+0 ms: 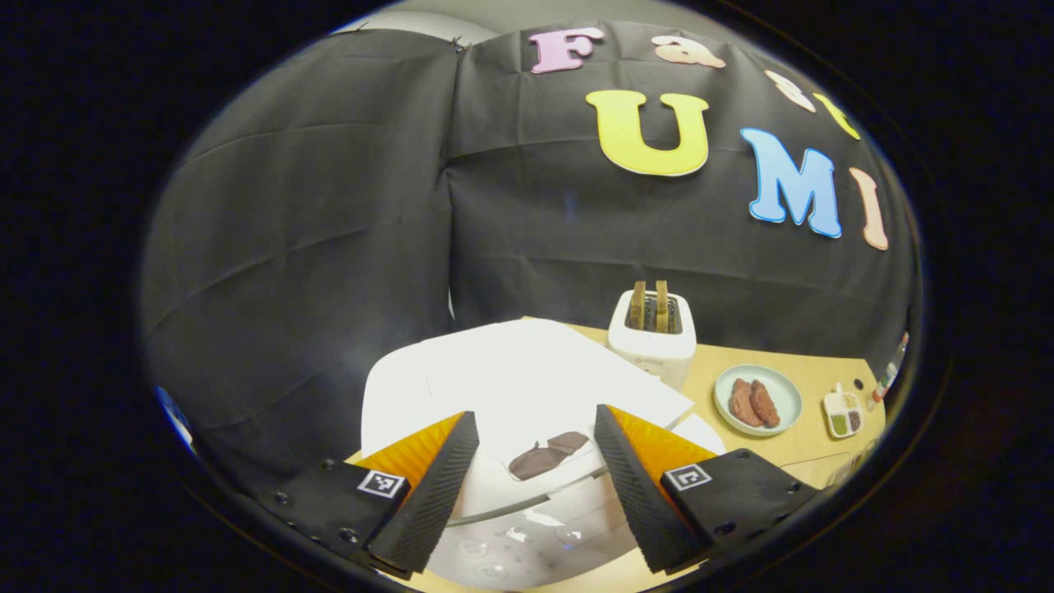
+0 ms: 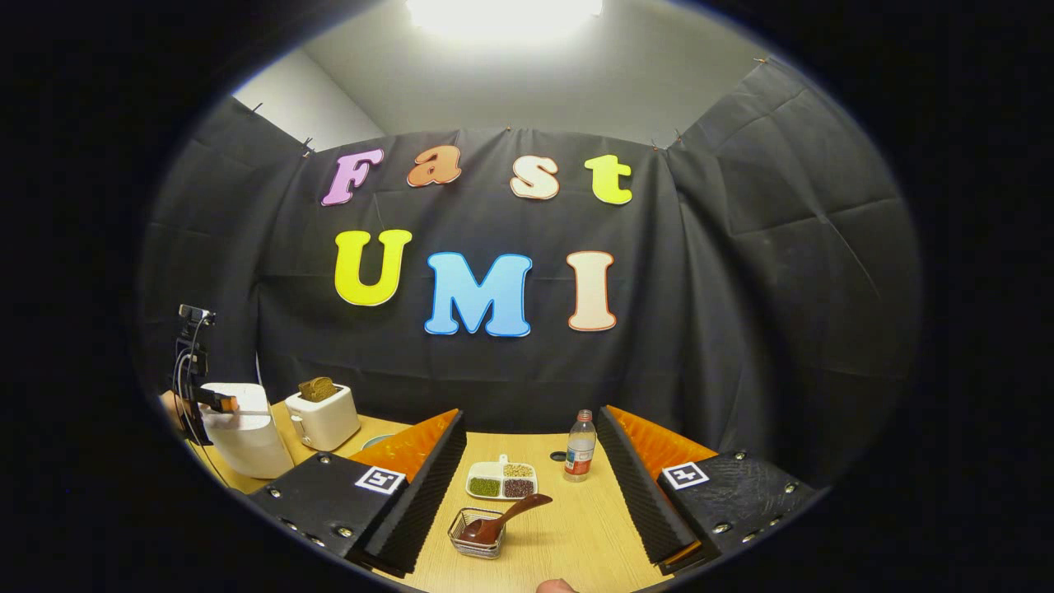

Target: Close the left gripper, press the button to open the rice cooker; take a wooden spoon from the chopstick holder with the right hand, scoop a spoonful of rice and pour it into the rice cooker, then put the wooden spoon back into the chopstick holder.

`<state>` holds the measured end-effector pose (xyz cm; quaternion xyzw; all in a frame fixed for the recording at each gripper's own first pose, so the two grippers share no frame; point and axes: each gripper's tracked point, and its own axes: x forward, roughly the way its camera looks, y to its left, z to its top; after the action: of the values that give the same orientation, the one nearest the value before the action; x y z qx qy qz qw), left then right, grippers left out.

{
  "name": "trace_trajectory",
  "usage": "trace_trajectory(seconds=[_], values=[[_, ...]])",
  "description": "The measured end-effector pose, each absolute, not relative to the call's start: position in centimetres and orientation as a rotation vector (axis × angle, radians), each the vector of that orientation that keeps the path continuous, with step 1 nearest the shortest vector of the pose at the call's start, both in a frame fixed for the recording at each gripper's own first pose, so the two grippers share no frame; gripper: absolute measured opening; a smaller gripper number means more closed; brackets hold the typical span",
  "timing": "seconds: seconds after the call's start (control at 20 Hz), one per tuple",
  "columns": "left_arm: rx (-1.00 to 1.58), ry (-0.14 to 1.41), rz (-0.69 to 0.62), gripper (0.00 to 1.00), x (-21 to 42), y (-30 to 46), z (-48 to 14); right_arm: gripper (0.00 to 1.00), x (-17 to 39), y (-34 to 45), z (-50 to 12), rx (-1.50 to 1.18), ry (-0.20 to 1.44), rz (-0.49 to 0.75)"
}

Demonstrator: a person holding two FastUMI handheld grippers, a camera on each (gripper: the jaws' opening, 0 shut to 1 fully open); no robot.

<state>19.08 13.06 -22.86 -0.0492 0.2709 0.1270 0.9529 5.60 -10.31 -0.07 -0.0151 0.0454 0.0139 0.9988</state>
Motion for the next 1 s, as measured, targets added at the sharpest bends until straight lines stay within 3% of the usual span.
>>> trace_trajectory(seconds=[0.6,0.75,0.8,0.95,1.0], values=[[-0.108,0.585,0.227,1.00,18.8,12.5,-23.2,0.98,5.3,-8.8,-0.2,0.006,0.092,0.046],[-0.123,0.467,0.185,0.96,18.1,12.3,-19.1,0.98,5.5,-7.9,0.8,0.004,0.067,0.058],[-0.107,0.422,0.165,1.00,17.4,11.8,-17.4,0.98,5.6,-7.3,0.9,0.011,0.066,0.070],[-0.088,0.300,0.120,0.99,15.1,10.6,-12.2,0.98,5.9,-5.3,1.5,0.045,0.062,0.108],[-0.077,0.260,0.112,0.95,14.1,10.4,-10.3,0.98,6.1,-4.7,1.9,0.053,0.054,0.117]])
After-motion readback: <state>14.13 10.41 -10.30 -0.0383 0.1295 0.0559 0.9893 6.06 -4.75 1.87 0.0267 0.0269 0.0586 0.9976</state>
